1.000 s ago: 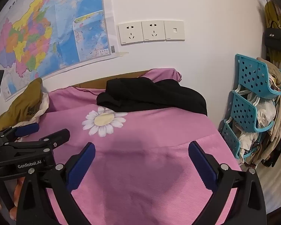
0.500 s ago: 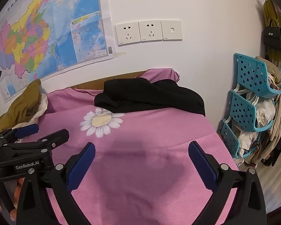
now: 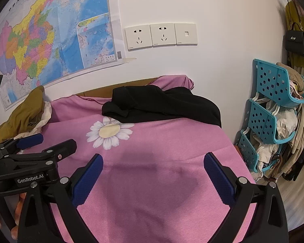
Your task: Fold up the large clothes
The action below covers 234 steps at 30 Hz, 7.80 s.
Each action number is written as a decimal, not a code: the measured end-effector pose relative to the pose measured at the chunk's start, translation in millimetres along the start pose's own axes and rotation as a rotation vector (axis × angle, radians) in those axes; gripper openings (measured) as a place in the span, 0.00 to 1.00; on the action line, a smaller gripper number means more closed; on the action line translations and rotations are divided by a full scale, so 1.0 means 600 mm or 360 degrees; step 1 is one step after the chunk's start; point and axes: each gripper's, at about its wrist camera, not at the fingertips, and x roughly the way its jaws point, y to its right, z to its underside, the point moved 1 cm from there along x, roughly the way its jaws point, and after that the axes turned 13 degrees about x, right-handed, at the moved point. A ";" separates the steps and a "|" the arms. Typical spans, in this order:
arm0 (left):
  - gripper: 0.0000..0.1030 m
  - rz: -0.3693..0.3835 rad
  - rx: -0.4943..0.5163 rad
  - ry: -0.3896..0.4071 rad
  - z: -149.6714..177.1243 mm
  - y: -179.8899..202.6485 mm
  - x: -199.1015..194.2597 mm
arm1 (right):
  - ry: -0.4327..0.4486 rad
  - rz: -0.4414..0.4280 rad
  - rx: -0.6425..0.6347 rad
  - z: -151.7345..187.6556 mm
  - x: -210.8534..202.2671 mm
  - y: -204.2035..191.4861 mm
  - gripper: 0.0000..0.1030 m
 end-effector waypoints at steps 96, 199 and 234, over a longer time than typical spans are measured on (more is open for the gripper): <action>0.95 -0.0125 -0.0142 -0.0439 0.003 -0.143 0.198 | -0.0760 -0.0345 -0.0421 -0.229 0.510 -0.062 0.52; 0.14 -0.0244 -0.0084 -0.0326 -0.013 -0.334 0.068 | -0.0457 -0.0602 -0.0085 -0.261 0.259 -0.068 0.04; 0.70 0.0305 0.0006 -0.0569 -0.080 -0.310 0.280 | -0.0700 -0.0254 -0.0471 -0.238 0.458 -0.153 0.39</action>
